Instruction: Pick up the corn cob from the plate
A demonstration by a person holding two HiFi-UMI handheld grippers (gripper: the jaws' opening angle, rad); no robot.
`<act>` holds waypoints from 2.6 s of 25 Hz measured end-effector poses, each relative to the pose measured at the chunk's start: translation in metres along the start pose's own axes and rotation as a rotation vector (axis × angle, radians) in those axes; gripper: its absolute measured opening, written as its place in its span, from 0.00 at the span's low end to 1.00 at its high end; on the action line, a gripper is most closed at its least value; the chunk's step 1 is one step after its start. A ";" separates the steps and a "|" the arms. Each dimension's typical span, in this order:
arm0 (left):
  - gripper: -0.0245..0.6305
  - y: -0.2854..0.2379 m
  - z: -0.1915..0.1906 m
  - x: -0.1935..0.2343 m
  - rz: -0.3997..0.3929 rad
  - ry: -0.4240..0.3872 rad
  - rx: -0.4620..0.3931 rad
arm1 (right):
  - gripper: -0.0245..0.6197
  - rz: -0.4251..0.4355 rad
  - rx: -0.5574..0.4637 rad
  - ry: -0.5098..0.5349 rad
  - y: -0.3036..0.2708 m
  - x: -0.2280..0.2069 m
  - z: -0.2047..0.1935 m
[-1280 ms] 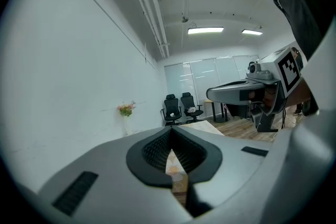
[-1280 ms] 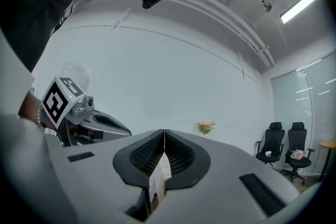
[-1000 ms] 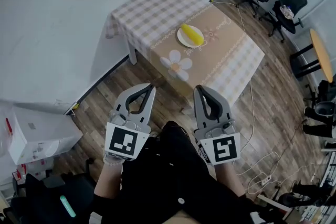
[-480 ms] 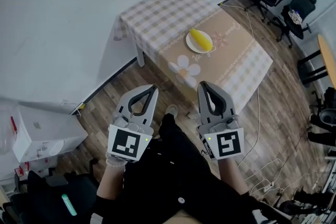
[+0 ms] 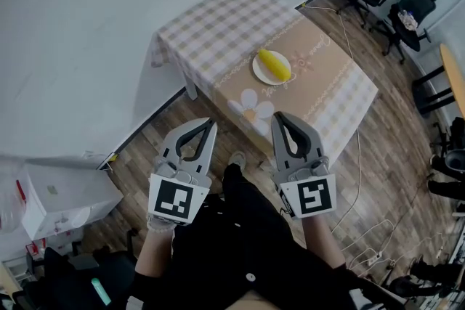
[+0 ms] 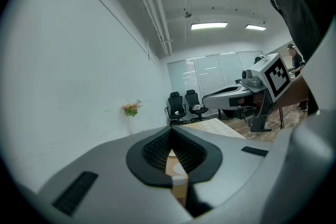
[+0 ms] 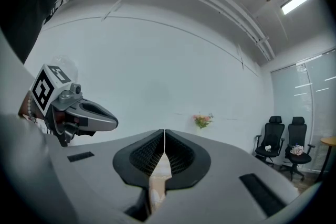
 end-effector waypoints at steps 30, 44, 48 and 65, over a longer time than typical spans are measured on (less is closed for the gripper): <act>0.06 -0.184 0.040 0.058 -0.080 -0.005 0.021 | 0.10 -0.051 0.178 -0.011 -0.115 -0.136 -0.035; 0.06 -0.223 0.041 0.078 -0.161 -0.006 0.005 | 0.10 -0.105 0.332 -0.038 -0.149 -0.158 -0.078; 0.06 -0.224 0.034 0.096 -0.196 -0.005 0.003 | 0.10 -0.113 0.389 -0.054 -0.165 -0.150 -0.089; 0.06 -0.247 0.021 0.134 -0.197 -0.008 0.034 | 0.30 0.017 0.641 -0.032 -0.233 -0.169 -0.149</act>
Point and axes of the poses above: the fingertips, and each gripper's own axes: y backward along the fingers, x to its left, z out of its top, the point moved 7 cm from there along y, backward along the fingers, and after that the axes turned 5 degrees about x, right-handed, at the moved point
